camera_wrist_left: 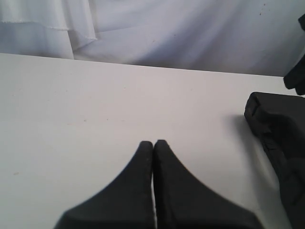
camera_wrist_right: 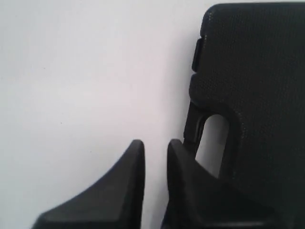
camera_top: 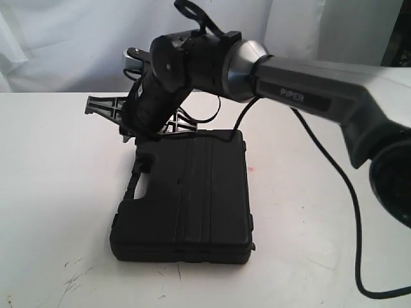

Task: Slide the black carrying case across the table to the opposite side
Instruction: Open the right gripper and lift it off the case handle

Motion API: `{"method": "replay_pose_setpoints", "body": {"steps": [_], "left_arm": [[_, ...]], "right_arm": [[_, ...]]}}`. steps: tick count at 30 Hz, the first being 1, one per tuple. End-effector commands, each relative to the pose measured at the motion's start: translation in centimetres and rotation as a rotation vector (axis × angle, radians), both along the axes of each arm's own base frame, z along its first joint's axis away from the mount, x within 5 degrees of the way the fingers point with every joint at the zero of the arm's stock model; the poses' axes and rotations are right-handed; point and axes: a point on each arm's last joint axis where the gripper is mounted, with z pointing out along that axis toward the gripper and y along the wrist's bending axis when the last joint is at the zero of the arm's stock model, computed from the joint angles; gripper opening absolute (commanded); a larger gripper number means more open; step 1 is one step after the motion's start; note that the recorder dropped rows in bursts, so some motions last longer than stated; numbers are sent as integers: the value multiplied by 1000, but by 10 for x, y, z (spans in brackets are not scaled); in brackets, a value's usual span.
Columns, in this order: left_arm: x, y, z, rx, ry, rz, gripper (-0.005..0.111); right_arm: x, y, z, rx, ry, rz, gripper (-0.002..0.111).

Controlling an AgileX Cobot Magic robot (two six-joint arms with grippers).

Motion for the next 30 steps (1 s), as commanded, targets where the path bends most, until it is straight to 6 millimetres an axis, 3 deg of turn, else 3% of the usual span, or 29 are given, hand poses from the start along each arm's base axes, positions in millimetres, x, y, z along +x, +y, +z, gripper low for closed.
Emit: {"method": "replay_pose_setpoints", "body": {"steps": [1,7,12,19,26,30], "left_arm": [[0,0,-1,-3,-7,2,0],[0,0,-1,-3,-7,2,0],[0,0,-1,-3,-7,2,0],[0,0,-1,-3,-7,2,0],[0,0,-1,-3,-7,2,0],[0,0,-1,-3,-7,2,0]], "right_arm": [[0,-15,32,-26,-82,119,0],[-12,-24,68,-54,-203,227,0],[-32,-31,79,-27,-280,273,0],[-65,-64,89,47,-396,275,0],[-97,-108,111,31,-475,293,0],[-105,-121,128,25,-531,302,0]]}}
